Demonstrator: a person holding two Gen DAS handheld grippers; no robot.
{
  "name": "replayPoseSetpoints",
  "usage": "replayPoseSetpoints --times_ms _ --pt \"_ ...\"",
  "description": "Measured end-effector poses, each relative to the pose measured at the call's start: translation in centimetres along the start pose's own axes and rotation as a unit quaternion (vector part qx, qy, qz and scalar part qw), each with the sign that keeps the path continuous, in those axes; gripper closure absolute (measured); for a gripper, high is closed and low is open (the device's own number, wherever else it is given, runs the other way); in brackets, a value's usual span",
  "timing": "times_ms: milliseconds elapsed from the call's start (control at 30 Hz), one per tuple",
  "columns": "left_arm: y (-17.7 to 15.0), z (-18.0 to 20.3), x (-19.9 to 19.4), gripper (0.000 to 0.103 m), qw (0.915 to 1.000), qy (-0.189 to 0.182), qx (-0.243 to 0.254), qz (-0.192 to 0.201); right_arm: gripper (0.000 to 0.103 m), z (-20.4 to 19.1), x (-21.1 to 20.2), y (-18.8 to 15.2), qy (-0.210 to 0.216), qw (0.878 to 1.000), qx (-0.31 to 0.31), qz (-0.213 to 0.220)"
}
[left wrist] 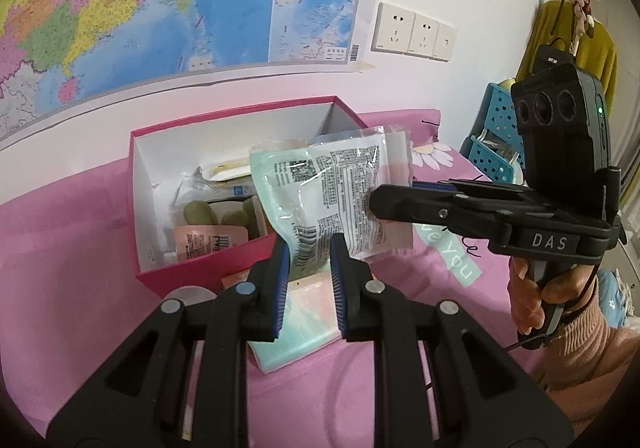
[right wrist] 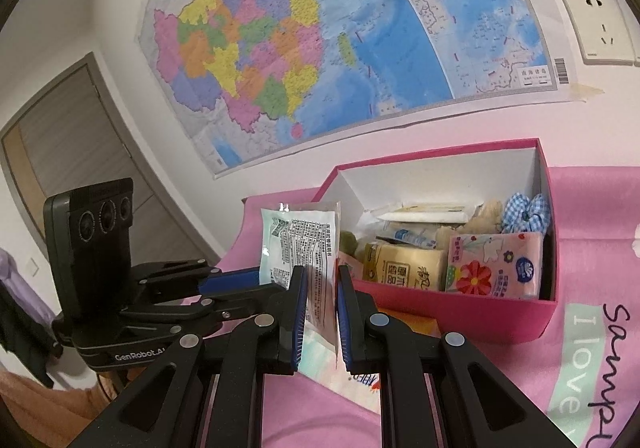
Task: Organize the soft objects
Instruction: 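Lift the green-labelled sachet with the right tool over the pink box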
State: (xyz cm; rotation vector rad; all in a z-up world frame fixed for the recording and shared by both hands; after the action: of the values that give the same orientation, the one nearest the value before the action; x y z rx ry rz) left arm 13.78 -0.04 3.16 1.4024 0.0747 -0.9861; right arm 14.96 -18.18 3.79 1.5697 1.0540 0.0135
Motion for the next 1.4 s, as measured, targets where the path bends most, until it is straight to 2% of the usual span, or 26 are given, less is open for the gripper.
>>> replayPoseSetpoints --times_ms 1400 --pt "2.9 -1.4 2.3 0.082 0.9998 0.021 -0.001 -0.007 0.089 1.6 2.2 2.8 -0.012 1.000 0.013 0.006"
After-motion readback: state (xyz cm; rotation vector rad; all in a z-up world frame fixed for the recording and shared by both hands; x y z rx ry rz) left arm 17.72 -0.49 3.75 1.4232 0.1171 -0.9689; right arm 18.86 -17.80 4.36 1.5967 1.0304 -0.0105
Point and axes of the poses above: each gripper's, at about its wrist camera, not at the fingertips, and x roughly the way its jaws point, z to its right, y to its top, the point moved 2 cm from there along x, roughly the way its jaws point, and after that the axes turned 12 degrees about -y, right-handed, at the moved point
